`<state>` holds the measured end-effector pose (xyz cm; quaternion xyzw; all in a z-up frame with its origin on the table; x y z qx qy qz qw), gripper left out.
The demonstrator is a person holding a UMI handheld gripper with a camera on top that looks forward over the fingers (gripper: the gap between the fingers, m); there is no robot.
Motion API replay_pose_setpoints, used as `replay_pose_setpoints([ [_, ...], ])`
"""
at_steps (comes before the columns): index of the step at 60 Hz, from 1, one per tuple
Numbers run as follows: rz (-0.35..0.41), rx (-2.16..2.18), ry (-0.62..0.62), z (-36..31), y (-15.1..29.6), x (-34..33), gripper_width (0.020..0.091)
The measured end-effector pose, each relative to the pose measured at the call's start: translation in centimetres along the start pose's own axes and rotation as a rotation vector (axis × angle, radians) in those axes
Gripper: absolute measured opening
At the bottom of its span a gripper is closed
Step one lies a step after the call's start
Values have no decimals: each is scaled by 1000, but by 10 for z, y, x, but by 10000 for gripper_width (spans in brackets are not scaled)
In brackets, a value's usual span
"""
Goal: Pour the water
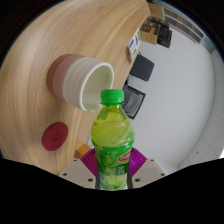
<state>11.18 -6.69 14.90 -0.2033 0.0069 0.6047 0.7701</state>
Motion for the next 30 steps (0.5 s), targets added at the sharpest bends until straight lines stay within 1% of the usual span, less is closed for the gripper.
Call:
replay_pose_setpoints([
  [3, 14, -55, -22, 3, 5, 2, 356],
  [9, 35, -73, -16, 6, 9, 4, 357],
  [17, 41, -35, -2, 4, 7, 3, 358],
  [22, 48, 105, 37, 2, 1, -2, 358],
  [27, 54, 355, 89, 4, -5, -18, 360],
  [30, 95, 538, 149, 6, -11, -25, 360],
])
Point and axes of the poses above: the point between the fingertips, and its own axes, seen from behind it with the camera up: z to the right, y up, x forward, the way the camera looks, the point moved 10 cm from there along -x, backward, against the way the camera looks, and after that the axes turned 9 degrees about x, right-handed, at the moved point
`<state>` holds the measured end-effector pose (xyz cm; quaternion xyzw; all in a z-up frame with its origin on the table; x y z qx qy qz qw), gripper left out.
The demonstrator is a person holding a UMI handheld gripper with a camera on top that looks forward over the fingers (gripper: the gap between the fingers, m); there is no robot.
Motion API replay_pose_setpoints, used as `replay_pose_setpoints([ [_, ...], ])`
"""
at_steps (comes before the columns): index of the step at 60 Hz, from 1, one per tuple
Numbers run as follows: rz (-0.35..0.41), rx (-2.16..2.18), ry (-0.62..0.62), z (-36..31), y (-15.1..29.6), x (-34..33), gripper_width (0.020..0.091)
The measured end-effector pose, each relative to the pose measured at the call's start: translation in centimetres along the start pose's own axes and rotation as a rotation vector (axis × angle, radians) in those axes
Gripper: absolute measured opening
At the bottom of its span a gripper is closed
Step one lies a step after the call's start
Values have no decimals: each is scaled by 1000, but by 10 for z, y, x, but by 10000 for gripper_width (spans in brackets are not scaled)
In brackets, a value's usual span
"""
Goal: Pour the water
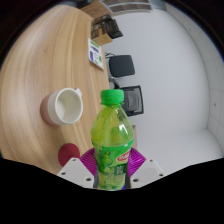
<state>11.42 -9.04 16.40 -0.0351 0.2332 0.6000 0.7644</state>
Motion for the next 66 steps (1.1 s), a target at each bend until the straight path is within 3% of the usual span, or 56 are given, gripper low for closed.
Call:
replay_pose_setpoints([
  [10, 98, 641, 141, 14, -4, -14, 375],
  [24, 225, 1222, 206, 14, -40, 8, 374],
  [51, 289, 1410, 193, -43, -55, 54, 407],
  [57, 297, 1339, 152, -48, -49, 50, 460],
  [66, 232, 1352, 165, -50, -51, 50, 592],
])
Point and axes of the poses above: the point between the fingertips, and its own axes, seen from behind it with the camera up: z to the right, y up, x forward, the way the camera looks, the point moved 10 cm from there along -x, backward, against the way the camera looks, and after that the axes turned 9 degrees about x, right-handed, at the moved point
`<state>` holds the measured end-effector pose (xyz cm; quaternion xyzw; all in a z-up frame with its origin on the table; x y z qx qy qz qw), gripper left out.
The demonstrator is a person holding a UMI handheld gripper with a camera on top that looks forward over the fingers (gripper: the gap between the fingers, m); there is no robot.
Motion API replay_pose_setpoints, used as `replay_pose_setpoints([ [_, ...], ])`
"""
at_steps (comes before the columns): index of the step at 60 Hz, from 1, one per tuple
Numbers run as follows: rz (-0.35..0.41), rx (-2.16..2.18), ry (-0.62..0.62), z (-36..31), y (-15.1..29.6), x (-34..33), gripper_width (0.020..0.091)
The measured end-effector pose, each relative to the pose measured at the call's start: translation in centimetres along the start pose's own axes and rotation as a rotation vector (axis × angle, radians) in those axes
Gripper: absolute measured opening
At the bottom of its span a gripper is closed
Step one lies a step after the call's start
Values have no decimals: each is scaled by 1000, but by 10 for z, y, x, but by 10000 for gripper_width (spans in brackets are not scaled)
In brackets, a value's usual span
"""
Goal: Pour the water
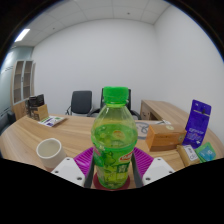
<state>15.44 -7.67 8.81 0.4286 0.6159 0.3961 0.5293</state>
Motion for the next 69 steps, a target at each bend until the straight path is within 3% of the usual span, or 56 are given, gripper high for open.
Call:
replay_pose_setpoints([
  [5, -81, 35, -27, 2, -7, -9, 732],
  [8, -106, 47, -56, 2, -10, -21, 776],
  [24, -183, 127, -136, -49, -1, -142, 776],
  [36, -177, 116, -198, -92, 28, -200, 790],
  [51, -109, 115, -242, -122, 67, -227, 792],
  [69, -61, 106, -275, -132, 81, -231, 791],
])
Point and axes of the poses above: the point between the fingertips, and its own axes, seen from behind it with the camera up: z to the right, y up, x forward, the way the camera looks, the point moved 10 cm from there along -x, backward, against the way the camera looks, and after that the axes turned 9 degrees about x, right-handed, at the moved point
